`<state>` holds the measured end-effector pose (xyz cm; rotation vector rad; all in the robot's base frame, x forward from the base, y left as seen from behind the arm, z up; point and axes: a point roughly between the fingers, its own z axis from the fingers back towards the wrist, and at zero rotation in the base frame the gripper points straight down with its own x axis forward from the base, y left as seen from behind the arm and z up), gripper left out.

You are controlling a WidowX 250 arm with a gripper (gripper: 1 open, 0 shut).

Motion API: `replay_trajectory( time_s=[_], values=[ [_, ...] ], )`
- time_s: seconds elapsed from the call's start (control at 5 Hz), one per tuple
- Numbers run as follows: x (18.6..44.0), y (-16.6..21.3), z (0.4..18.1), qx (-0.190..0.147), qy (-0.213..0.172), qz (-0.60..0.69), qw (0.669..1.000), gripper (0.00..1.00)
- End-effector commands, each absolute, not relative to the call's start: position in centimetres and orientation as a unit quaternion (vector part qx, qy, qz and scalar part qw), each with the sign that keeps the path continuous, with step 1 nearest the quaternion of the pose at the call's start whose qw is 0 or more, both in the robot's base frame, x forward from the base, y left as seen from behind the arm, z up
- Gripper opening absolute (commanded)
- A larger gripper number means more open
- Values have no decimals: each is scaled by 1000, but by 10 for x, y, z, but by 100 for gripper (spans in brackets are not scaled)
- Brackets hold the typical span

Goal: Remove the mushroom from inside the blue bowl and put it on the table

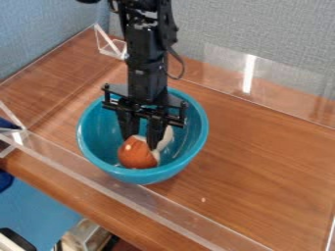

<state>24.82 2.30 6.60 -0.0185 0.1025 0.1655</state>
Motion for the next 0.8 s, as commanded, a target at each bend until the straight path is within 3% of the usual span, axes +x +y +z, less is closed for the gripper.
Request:
replay_trajectory(
  time_s=[0.0,0.6],
  values=[
    [249,34,76,-11,23,93,995,0],
    [248,15,150,-32,-51,-64,996,0]
  ],
)
